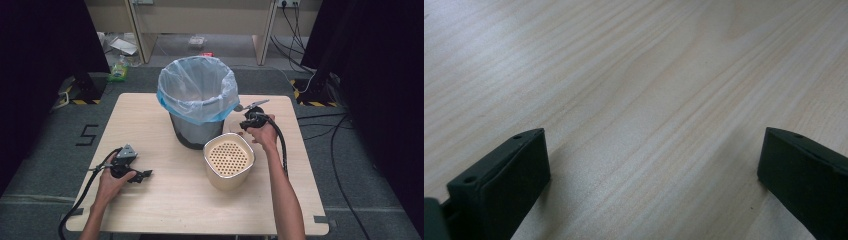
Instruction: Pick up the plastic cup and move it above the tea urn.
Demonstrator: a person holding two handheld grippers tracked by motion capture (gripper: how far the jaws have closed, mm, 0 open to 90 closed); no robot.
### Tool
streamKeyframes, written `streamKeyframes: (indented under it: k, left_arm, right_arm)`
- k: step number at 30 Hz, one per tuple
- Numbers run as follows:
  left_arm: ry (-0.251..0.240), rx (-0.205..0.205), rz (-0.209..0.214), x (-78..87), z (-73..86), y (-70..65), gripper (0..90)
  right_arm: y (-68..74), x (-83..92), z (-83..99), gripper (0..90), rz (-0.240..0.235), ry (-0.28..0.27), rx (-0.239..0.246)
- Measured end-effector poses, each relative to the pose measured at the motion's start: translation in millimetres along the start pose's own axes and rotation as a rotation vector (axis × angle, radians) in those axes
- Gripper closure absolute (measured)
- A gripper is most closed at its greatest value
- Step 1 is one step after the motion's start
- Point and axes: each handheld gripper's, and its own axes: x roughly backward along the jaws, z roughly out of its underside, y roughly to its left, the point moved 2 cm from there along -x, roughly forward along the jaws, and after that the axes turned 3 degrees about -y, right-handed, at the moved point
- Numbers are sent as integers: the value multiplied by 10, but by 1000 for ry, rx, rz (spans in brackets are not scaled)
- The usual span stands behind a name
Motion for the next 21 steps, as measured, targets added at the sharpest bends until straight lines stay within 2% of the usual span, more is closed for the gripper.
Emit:
streamKeyframes:
  k: [3,5,11,21]
  left_arm:
    - [0,0,0,0,0,0,0]
    - [0,0,0,0,0,-1,0]
    - [0,0,0,0,0,0,0]
    - [0,0,0,0,0,0,0]
  right_arm:
    - [17,84,-9,865,-4,-39,18]
    - [13,155,-10,864,15,-46,40]
    - [-4,389,-22,868,48,-108,64]
    - [9,719,-1,868,107,-158,124]
